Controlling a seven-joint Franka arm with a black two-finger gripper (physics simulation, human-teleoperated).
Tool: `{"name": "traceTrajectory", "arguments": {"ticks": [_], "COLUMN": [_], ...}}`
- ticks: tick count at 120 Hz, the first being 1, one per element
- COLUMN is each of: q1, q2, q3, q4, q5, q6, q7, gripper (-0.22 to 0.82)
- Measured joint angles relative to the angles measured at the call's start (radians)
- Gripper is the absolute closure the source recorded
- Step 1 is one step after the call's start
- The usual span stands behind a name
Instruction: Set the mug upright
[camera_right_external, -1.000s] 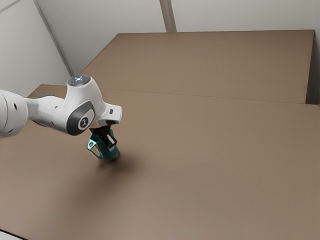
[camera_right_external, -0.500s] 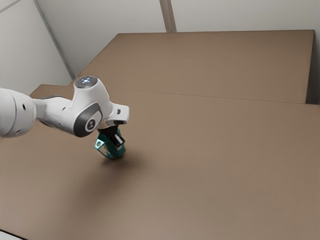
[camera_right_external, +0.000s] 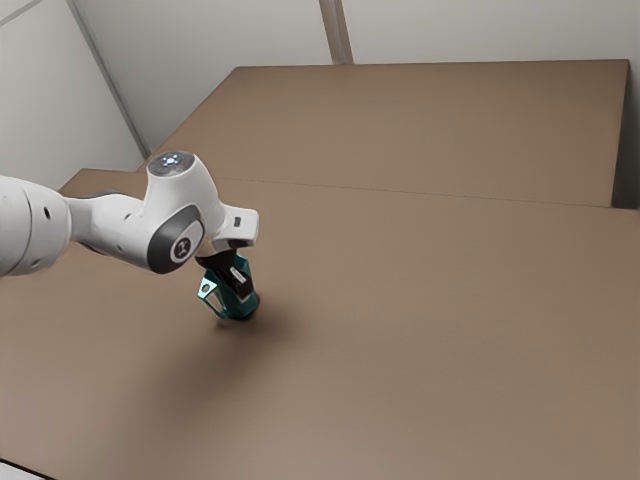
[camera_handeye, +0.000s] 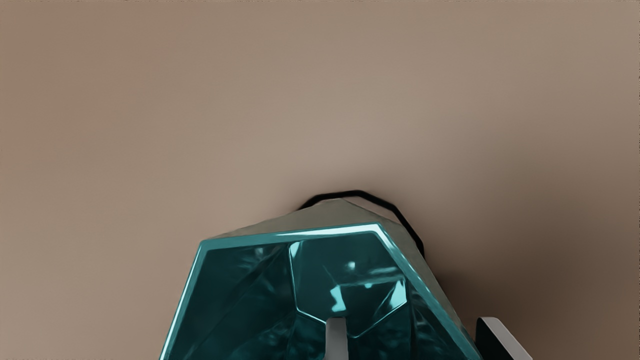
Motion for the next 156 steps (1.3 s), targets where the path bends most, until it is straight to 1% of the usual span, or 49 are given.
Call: {"name": "traceTrajectory", "arguments": {"ticks": [15,32,68,81,93,107,117,143,149,156], "q1": [-0.005,-0.007,0.0,0.001,0.0,-0.002,0.005,0.064,0.073,0.077], "q2": [-0.001,-0.014,-0.071,-0.093,-0.108,-0.1,-0.055,0.21,0.248,0.265], "q3": [0.0,-0.002,-0.021,-0.028,-0.036,-0.039,-0.039,-0.045,-0.048,-0.043], "q4": [0.0,0.0,0.01,0.027,0.07,0.195,0.324,0.762,0.832,0.867], "q5": [0.0,-0.001,-0.001,-0.001,-0.001,-0.011,-0.042,-0.17,-0.185,-0.199], "q6": [-0.002,-0.006,-0.032,-0.053,-0.087,-0.164,-0.242,-0.52,-0.577,-0.628], "q7": [0.0,0.0,-0.011,-0.016,-0.021,-0.031,-0.039,-0.061,-0.066,-0.071], "gripper": [0.31,0.27,0.23,0.22,0.21,0.18,0.12,0.04,0.03,0.03]}}
